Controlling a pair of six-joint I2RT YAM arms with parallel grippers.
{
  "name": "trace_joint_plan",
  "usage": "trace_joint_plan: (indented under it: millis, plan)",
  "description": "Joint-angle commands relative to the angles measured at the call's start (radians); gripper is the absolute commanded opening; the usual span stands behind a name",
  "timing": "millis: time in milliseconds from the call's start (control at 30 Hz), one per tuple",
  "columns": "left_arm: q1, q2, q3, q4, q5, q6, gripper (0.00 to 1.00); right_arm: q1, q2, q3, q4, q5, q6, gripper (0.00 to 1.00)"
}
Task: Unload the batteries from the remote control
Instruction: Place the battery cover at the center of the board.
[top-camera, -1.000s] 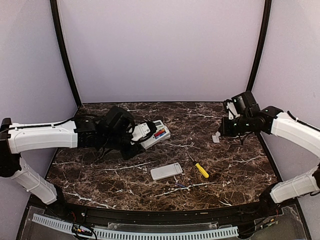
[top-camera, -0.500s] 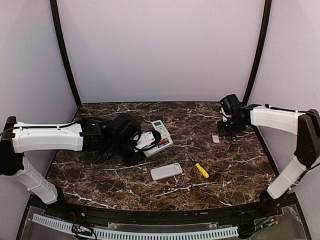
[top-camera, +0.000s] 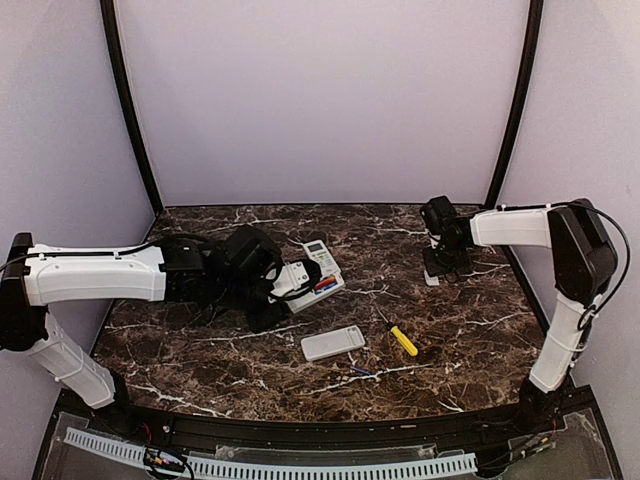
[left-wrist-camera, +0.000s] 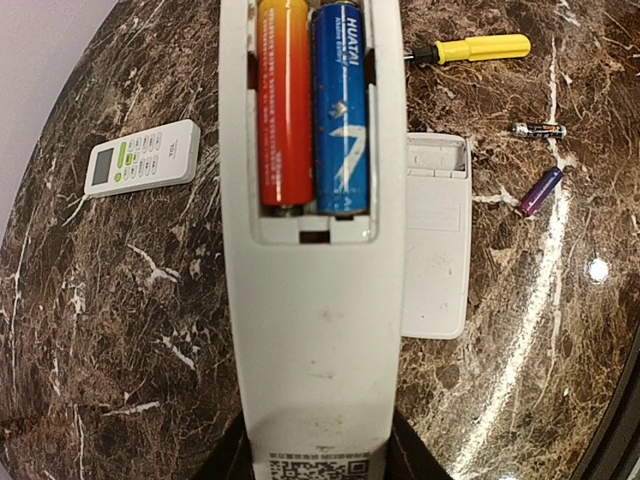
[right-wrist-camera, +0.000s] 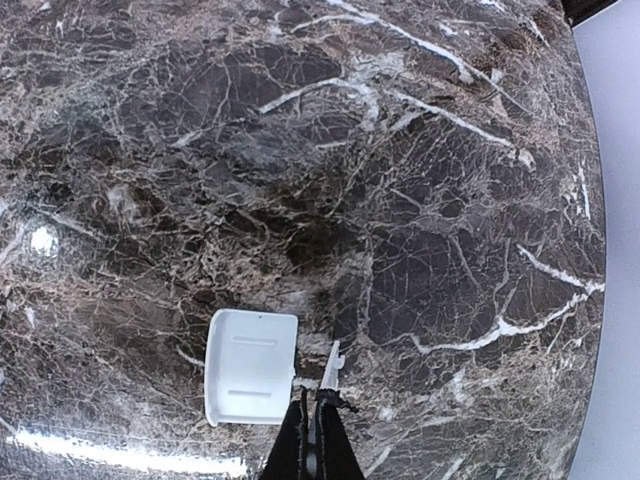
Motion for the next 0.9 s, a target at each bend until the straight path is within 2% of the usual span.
trace_joint_plan:
  millis: [0, 200, 333, 567, 767, 867]
  plan:
    - [-0.002, -0.018, 0.032, -0.01, 0.007, -0.008, 0.22, -0.005, 0.012, 0.005, 0.025, -0.017, 0.001, 0.05]
    - [-0.004, -0.007, 0.036, -0.015, 0.006, -0.012, 0.22, -0.004, -0.009, -0.007, 0.039, -0.13, 0.025, 0.25]
    - [-0.005, -0.011, 0.032, -0.011, 0.008, -0.016, 0.22, -0.004, -0.035, -0.012, 0.039, -0.162, 0.035, 0.33]
    - [-0.011, -0.038, 0.011, 0.025, 0.051, -0.027, 0.22, -0.004, -0.163, -0.045, 0.042, -0.294, 0.044, 0.37]
    - [-0.043, -0.064, 0.019, 0.018, 0.087, -0.191, 0.23, -0.006, -0.327, -0.092, 0.027, -0.453, 0.06, 0.37]
    - [-0.098, -0.074, 0.001, -0.001, 0.077, -0.255, 0.23, -0.006, -0.408, -0.135, 0.02, -0.535, 0.059, 0.38]
